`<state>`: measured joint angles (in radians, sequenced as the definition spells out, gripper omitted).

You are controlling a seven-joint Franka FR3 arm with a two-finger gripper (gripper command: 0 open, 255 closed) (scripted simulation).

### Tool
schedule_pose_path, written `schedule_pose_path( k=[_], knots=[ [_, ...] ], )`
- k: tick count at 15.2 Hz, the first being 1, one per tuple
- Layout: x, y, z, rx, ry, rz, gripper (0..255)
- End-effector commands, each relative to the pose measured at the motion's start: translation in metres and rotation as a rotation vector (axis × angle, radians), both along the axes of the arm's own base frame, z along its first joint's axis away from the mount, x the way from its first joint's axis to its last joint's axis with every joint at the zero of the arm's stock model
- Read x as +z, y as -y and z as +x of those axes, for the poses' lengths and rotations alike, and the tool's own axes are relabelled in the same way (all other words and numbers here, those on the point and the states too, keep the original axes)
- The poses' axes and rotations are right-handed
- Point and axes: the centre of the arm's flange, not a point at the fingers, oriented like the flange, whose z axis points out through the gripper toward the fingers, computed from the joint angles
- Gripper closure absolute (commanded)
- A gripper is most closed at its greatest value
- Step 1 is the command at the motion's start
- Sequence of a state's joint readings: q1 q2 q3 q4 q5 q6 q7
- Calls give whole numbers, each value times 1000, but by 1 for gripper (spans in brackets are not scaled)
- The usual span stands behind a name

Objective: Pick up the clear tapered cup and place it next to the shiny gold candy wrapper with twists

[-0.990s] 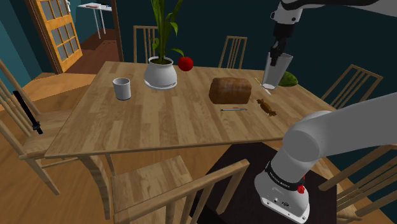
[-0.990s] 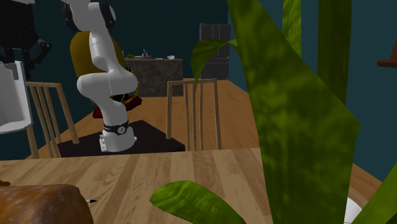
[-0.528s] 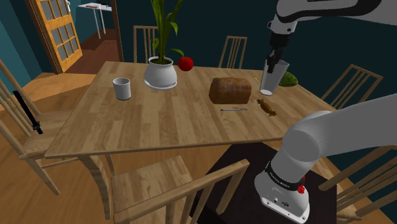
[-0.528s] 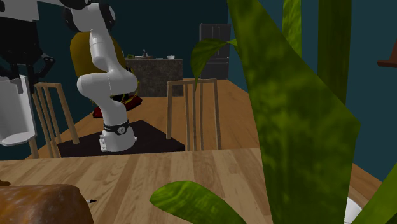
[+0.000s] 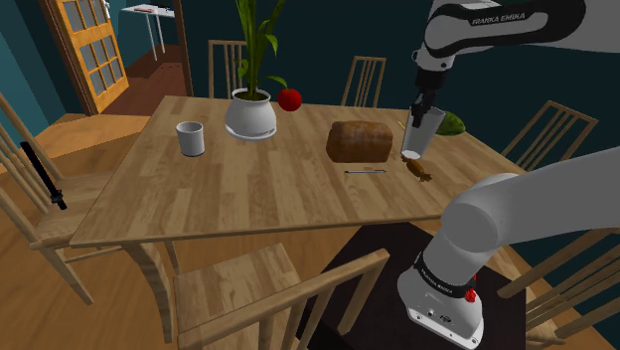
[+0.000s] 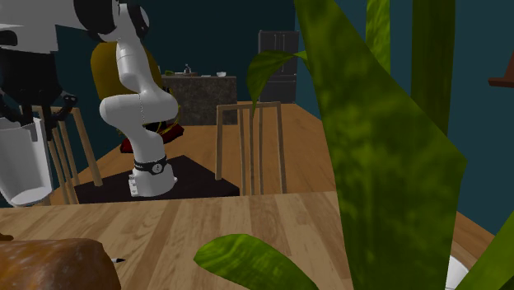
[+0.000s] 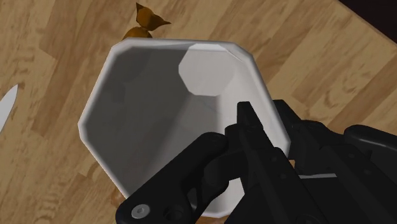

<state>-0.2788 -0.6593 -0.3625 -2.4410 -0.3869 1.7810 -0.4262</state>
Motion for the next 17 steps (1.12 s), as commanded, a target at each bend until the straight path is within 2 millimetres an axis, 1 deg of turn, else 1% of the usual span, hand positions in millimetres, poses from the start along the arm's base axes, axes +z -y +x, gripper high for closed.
schedule_pose_path(
  k=[1, 17],
  knots=[
    [-11, 1, 1, 0, 1, 0, 255],
    [-95, 1, 1, 0, 1, 0, 255]
  ],
)
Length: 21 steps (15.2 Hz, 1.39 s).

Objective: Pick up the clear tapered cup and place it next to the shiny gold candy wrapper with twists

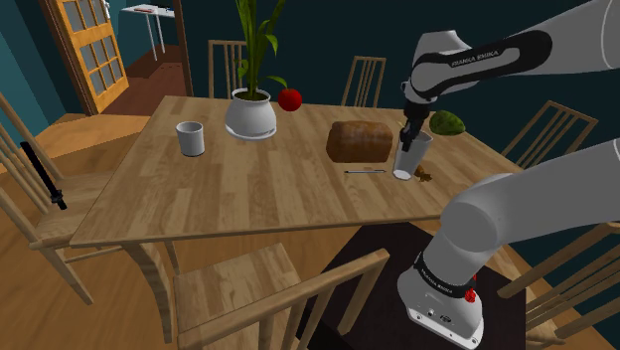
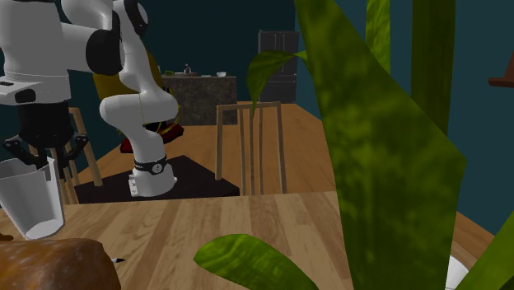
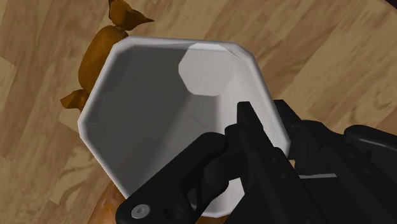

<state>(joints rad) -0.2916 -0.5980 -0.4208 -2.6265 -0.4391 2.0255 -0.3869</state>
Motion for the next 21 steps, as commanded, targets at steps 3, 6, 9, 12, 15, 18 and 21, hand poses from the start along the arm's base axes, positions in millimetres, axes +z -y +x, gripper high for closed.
schedule_pose_path(
  k=[3, 6, 9, 12, 15, 18, 21],
  knots=[
    [-21, 0, 0, 0, 1, -1, 255],
    [-25, 0, 0, 0, 1, -1, 255],
    [-25, 0, 0, 0, 1, -1, 255],
    [-25, 0, 0, 0, 1, -1, 255],
    [-25, 0, 0, 0, 1, -1, 0],
    [-25, 0, 0, 0, 1, -1, 0],
    [15, -5, 4, 0, 1, -1, 0]
  ],
)
